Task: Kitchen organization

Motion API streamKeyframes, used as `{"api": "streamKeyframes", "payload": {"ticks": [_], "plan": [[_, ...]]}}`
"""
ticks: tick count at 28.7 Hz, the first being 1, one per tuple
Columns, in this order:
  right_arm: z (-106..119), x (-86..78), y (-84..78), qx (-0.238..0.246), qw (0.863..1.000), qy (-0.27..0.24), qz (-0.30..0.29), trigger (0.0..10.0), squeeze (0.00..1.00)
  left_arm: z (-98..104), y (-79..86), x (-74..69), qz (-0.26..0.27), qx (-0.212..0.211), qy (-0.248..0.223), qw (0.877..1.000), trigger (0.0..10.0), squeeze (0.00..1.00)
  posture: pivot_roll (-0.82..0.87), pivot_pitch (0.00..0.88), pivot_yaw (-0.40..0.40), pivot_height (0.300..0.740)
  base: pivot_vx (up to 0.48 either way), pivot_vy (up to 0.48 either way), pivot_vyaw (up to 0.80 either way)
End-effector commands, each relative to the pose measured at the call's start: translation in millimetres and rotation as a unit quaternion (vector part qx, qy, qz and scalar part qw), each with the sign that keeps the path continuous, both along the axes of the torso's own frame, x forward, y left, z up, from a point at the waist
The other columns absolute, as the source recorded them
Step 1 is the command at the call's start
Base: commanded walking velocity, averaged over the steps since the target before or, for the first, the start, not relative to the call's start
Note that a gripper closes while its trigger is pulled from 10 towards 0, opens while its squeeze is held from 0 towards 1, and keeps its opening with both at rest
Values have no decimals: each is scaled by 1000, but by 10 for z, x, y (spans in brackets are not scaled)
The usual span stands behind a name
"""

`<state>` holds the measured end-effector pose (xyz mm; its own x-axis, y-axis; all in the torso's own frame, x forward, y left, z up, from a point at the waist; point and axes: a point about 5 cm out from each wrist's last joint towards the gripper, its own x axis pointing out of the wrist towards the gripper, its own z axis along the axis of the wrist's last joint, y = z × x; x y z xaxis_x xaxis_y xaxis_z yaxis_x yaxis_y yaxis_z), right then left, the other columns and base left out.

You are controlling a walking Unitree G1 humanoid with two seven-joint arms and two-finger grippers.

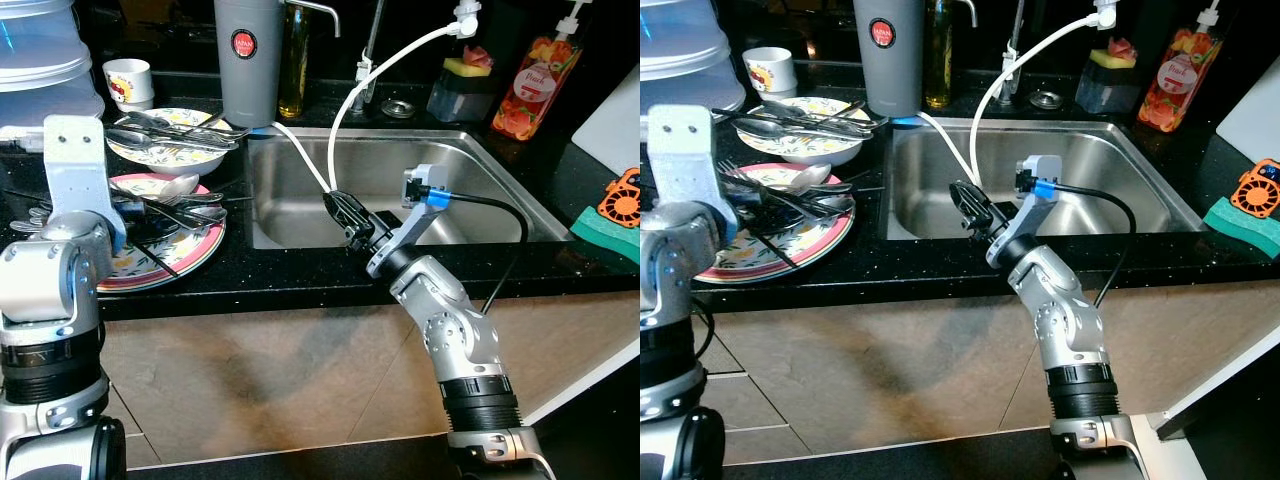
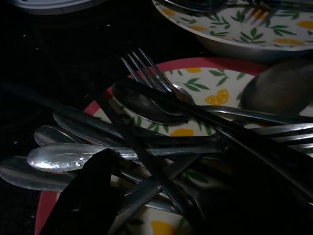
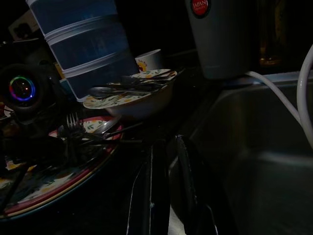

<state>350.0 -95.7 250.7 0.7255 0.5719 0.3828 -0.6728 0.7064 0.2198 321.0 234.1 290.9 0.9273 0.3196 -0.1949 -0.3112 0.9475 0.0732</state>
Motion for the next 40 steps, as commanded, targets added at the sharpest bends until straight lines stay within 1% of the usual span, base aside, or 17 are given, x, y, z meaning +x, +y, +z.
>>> {"api": "streamKeyframes", "payload": {"ticks": [1, 2, 3, 4, 5, 6, 7, 9, 10, 26, 32, 34, 35, 36, 38, 39, 40], "plan": [[-18, 2, -30, -1, 1000, 7, 1, 10000, 0, -129, -40, 1, -15, -10, 30, 999, 10000, 0, 37, 116, -48, 740, 0, 0, 0], [-18, 2, -30, -1, 1000, 7, 1, 10000, 0, -129, -40, 1, -15, -10, 30, 999, 10000, 0, 37, 116, -48, 740, 0, 0, 0], [-19, 1, -31, 1, 1000, 8, 1, 10000, 0, -139, -37, 1, -17, -12, 34, 999, 9529, 0, 37, 116, -48, 740, 0, 0, 0], [-19, 0, -32, 1, 1000, 8, 1, 10000, 0, -137, -31, 1, -16, -12, 34, 999, 5451, 0, 37, 117, -48, 740, 0, 0, 0], [-19, 0, -33, 2, 1000, 9, 0, 10000, 0, -136, -24, 2, -16, -12, 34, 999, 4471, 0, 37, 117, -48, 740, 0, 0, 0], [-19, 0, -33, 2, 1000, 9, 0, 10000, 0, -136, -24, 2, -16, -12, 34, 999, 4471, 0, 37, 117, -48, 740, 0, 0, 0], [-18, 1, -35, 3, 1000, 10, 0, 10000, 0, -131, -5, 4, -14, -12, 34, 999, 3059, 0, 37, 119, -49, 740, 0, 0, 0], [-18, 1, -35, 3, 1000, 10, 0, 10000, 0, -130, -3, 4, -14, -12, 34, 999, 3059, 0, 37, 119, -49, 740, 0, 0, 0], [-16, 1, -37, 4, 1000, 10, 0, 10000, 0, -115, 19, 4, -10, -10, 28, 1000, 0, 0, 37, 120, -50, 740, 0, 0, 0], [-15, 11, -44, 3, 1000, 12, -1, 10000, 0, 27, 153, 20, 15, 1, -6, 1000, 0, 0, 38, 125, -53, 740, 0, 0, 0], [-14, 15, -46, 2, 1000, 10, -2, 10000, 0, 110, 190, 33, 32, 4, -38, 999, 0, 0, 38, 126, -54, 740, 0, 0, 0], [-6, 21, -49, 2, 1000, 9, -2, 10000, 0, 259, 203, 41, 39, 6, -98, 994, 0, 0, 36, 128, -57, 740, 0, 0, 0], [-6, 21, -49, 2, 1000, 9, -2, 10000, 0, 259, 203, 41, 39, 6, -98, 994, 0, 0, 36, 128, -57, 740, 0, 0, 0], [4, 26, -53, 2, 1000, 8, -3, 10000, 0, 373, 187, 40, 31, 7, -142, 989, 0, 0, 36, 128, -57, 740, 0, 0, 0], [11, 28, -55, 2, 1000, 7, -3, 10000, 0, 424, 170, 38, 24, 8, -160, 987, 0, 0, 36, 129, -59, 740, 0, 0, 0], [29, 30, -58, 4, 1000, 5, -3, 10000, 0, 532, 102, 31, -2, 13, -198, 980, 0, 0, 36, 129, -59, 740, 0, 0, 0], [37, 31, -58, 4, 1000, 4, -3, 10000, 0, 562, 75, 27, -11, 14, -207, 978, 0, 0, 36, 129, -59, 740, 0, 0, 0]]}}
